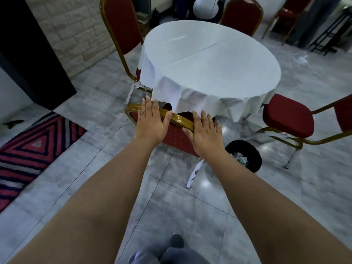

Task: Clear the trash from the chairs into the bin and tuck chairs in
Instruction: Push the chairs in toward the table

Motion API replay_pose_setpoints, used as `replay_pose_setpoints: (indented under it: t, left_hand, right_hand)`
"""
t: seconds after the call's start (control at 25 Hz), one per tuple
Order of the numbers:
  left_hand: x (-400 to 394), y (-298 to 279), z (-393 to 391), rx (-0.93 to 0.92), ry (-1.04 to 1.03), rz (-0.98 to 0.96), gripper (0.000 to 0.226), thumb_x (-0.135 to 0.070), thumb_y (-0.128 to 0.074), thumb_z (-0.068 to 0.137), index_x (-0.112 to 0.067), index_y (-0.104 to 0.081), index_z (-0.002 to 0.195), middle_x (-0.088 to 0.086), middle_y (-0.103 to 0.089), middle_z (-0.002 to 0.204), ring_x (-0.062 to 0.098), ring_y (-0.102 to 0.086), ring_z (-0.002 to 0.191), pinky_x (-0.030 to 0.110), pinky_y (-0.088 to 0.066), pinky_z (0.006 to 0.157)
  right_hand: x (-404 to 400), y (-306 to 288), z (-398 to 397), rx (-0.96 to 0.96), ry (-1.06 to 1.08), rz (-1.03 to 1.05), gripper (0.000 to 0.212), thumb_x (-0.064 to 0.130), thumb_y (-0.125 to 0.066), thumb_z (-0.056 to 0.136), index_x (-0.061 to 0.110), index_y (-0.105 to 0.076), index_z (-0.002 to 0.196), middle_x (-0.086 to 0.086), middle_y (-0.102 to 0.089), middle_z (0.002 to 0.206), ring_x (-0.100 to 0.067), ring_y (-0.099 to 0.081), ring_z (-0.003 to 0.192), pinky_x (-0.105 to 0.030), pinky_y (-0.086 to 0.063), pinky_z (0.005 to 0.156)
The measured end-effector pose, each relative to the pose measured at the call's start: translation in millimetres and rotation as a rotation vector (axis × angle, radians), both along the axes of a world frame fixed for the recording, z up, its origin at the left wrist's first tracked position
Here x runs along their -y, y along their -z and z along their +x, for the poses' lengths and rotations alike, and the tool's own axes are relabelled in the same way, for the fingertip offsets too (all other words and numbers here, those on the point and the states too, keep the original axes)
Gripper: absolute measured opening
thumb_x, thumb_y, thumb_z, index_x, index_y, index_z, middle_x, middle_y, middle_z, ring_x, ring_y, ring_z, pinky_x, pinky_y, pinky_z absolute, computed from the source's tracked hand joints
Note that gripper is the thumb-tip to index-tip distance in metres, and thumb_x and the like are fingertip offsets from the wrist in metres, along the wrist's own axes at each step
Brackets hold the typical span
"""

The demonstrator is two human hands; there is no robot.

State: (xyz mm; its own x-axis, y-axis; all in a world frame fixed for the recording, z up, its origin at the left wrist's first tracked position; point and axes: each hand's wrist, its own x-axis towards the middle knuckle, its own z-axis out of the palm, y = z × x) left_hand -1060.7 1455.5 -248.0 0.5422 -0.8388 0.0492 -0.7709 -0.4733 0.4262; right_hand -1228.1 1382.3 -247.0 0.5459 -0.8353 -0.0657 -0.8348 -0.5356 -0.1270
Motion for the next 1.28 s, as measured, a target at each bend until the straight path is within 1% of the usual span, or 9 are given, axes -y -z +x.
replay_pose_setpoints:
  t: [0.28, 0.44, 0.6, 0.8, 0.92, 1.0, 1.08, 1.16, 1.28]
  left_hand:
    - [34, -4, 14, 0.017, 0.009, 0.045, 0.077, -0.058, -0.016, 0.099, -0.007, -0.004, 0.155, 0.015, 0.007, 0.162, 0.025, 0.012, 0.150, 0.039, 0.006, 0.121]
    - [41, -2, 15, 0.041, 0.007, 0.000, 0.078, -0.058, -0.016, 0.099, -0.006, -0.004, 0.155, 0.017, 0.006, 0.162, 0.026, 0.010, 0.150, 0.039, 0.005, 0.121]
    - [43, -2, 13, 0.039, 0.017, 0.000, 0.078, -0.058, -0.016, 0.098, -0.005, -0.006, 0.155, 0.018, 0.004, 0.162, 0.027, 0.009, 0.150, 0.041, 0.003, 0.122]
    - [43, -5, 8, 0.094, 0.046, -0.021, 0.069, -0.048, -0.017, 0.102, -0.004, -0.009, 0.154, 0.017, -0.001, 0.162, 0.027, 0.004, 0.150, 0.042, 0.002, 0.122]
    - [50, -9, -7, 0.219, 0.138, -0.020, 0.063, -0.041, -0.018, 0.103, -0.005, -0.012, 0.154, 0.015, -0.005, 0.163, 0.027, 0.003, 0.151, 0.042, 0.004, 0.122]
    - [61, -12, -25, 0.327, 0.223, -0.002, 0.061, -0.040, -0.015, 0.103, -0.008, -0.013, 0.154, 0.012, -0.006, 0.163, 0.026, 0.003, 0.151, 0.044, 0.004, 0.122]
    - [77, -12, -49, 0.416, 0.309, 0.028, 0.061, -0.041, -0.012, 0.103, -0.009, -0.012, 0.155, 0.010, -0.006, 0.163, 0.023, 0.004, 0.151, 0.044, 0.006, 0.121]
    - [96, -9, -75, 0.397, 0.358, 0.050, 0.062, -0.043, -0.011, 0.103, -0.010, -0.010, 0.155, 0.010, -0.003, 0.163, 0.022, 0.005, 0.151, 0.042, 0.006, 0.122]
    - [128, -1, -144, 0.302, 0.447, 0.079, 0.063, -0.045, -0.012, 0.103, -0.010, -0.011, 0.155, 0.011, -0.003, 0.163, 0.023, 0.004, 0.151, 0.041, 0.003, 0.122]
  right_hand:
    - [25, -2, 18, -0.027, 0.081, 0.004, 0.073, 0.066, -0.020, 0.096, 0.027, -0.003, 0.156, -0.006, -0.002, 0.166, -0.026, -0.002, 0.153, -0.053, -0.003, 0.121]
    - [33, -3, 19, -0.033, 0.082, -0.020, 0.074, 0.066, -0.017, 0.095, 0.026, -0.004, 0.156, -0.006, -0.004, 0.166, -0.026, -0.003, 0.153, -0.051, -0.003, 0.121]
    - [32, -4, 19, -0.071, 0.110, -0.028, 0.076, 0.067, -0.015, 0.095, 0.026, 0.000, 0.157, -0.006, -0.003, 0.166, -0.025, -0.003, 0.153, -0.050, -0.003, 0.121]
    - [24, -2, 15, -0.026, 0.140, 0.025, 0.072, 0.061, -0.017, 0.099, 0.026, 0.005, 0.157, -0.003, -0.001, 0.167, -0.023, -0.001, 0.153, -0.047, -0.001, 0.121]
    - [25, 8, -12, 0.030, 0.133, 0.041, 0.069, 0.060, -0.016, 0.100, 0.028, 0.005, 0.157, 0.000, -0.003, 0.167, -0.020, -0.001, 0.153, -0.043, -0.002, 0.122]
    - [31, 15, -44, 0.024, 0.159, 0.040, 0.070, 0.061, -0.014, 0.099, 0.027, 0.005, 0.157, 0.002, -0.001, 0.167, -0.018, -0.001, 0.153, -0.041, -0.004, 0.123]
    - [42, 20, -81, 0.013, 0.207, 0.060, 0.069, 0.059, -0.012, 0.100, 0.025, 0.005, 0.158, 0.002, 0.002, 0.166, -0.016, 0.003, 0.153, -0.039, -0.002, 0.124]
    - [52, 22, -115, 0.006, 0.244, 0.058, 0.069, 0.058, -0.013, 0.101, 0.022, 0.005, 0.158, 0.001, 0.003, 0.166, -0.016, 0.005, 0.153, -0.037, 0.000, 0.124]
    - [74, 19, -185, 0.017, 0.315, 0.058, 0.069, 0.055, -0.016, 0.102, 0.019, 0.001, 0.158, 0.000, 0.002, 0.167, -0.016, 0.004, 0.153, -0.036, 0.001, 0.123]
